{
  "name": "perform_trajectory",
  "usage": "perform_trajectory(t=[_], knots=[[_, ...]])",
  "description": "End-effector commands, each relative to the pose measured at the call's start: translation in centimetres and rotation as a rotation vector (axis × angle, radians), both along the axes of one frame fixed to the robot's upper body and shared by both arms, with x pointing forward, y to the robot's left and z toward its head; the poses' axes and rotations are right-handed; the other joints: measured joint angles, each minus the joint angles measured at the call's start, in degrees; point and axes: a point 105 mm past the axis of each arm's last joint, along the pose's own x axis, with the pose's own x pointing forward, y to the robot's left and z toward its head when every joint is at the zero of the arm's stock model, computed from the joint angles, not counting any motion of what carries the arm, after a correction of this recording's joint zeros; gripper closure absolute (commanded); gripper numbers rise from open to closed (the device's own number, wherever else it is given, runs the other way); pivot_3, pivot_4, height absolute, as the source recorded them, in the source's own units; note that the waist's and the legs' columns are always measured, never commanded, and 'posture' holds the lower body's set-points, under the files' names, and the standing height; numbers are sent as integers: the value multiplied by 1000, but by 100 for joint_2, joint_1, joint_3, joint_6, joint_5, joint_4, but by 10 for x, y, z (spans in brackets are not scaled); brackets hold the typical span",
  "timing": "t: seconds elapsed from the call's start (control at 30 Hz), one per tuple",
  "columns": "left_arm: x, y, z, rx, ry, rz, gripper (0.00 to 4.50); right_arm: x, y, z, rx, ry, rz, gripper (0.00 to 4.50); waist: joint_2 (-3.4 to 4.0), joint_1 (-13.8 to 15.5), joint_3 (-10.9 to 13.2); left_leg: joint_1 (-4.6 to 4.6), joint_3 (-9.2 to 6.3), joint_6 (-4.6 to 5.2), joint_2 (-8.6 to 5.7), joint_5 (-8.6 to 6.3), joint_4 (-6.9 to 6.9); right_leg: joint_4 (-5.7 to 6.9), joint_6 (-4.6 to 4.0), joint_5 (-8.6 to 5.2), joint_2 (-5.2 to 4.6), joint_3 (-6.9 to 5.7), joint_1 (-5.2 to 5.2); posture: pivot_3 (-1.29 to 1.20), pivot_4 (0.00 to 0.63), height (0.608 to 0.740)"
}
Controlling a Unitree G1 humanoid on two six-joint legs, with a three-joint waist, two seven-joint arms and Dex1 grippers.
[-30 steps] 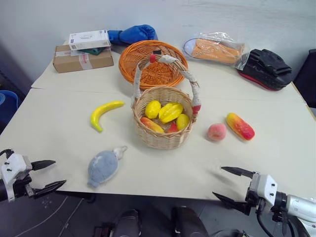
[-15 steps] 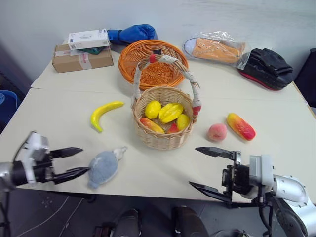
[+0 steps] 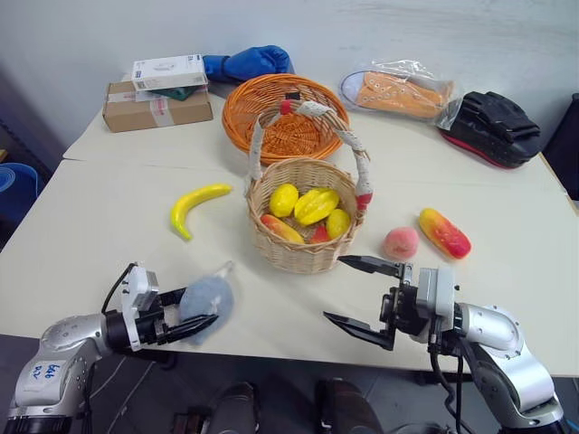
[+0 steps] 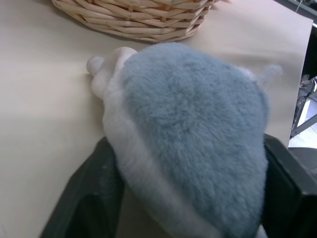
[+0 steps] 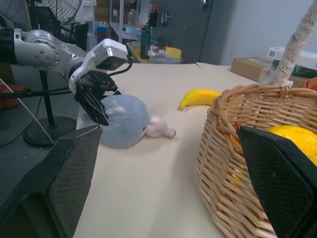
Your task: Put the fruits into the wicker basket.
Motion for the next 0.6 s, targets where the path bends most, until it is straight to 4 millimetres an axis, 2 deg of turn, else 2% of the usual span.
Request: perform_trajectory(t=[0.03, 0.13, 0.23, 0.3, 0.43, 0.5, 0.6], knots=[[1, 12, 31, -145, -66, 122, 2370, 0, 0, 16, 51, -93, -3, 0, 0, -8, 0, 0, -1, 0, 1, 0, 0, 0, 0, 0, 0, 0, 0, 0, 150, 740], [5, 40, 60, -275, -155, 333, 3188, -5, 3, 23, 81, -65, 32, 0, 1, -9, 1, -2, -10, -1, 6, 1, 2, 1, 0, 0, 1, -6, 0, 0, 150, 740], [4, 70, 70, -353, -207, 515, 3654, -12, 6, 25, 71, -25, 90, 0, 1, -3, 1, -3, -14, 4, 5, 4, 0, -2, 0, 0, 1, -12, 2, 0, 150, 740], [9, 106, 77, -388, -293, 724, 3662, -12, 5, 35, 94, -23, 84, 0, 0, 3, 1, -3, -13, 4, 2, 5, 0, -5, 0, 0, 0, -11, 4, 0, 150, 740], [23, 182, 76, -285, -431, 1220, 3664, -3, 4, 55, 186, -39, 20, 0, -5, 33, -2, -3, -22, 5, 1, 9, 6, -1, 2, 1, 1, -27, 10, 0, 150, 740], [31, 204, 78, -314, -475, 1398, 3664, 4, 4, 61, 226, -61, -18, 0, -10, 56, -5, -4, -24, 3, -2, 12, 7, -2, 9, 5, 1, -36, 12, 0, 150, 740], [40, 216, 77, -378, -467, 1505, 3664, 10, 4, 64, 249, -91, -39, 0, -18, 136, -10, -12, -21, 6, -5, 12, 7, -7, 15, 8, -2, -70, 9, 0, 150, 740]])
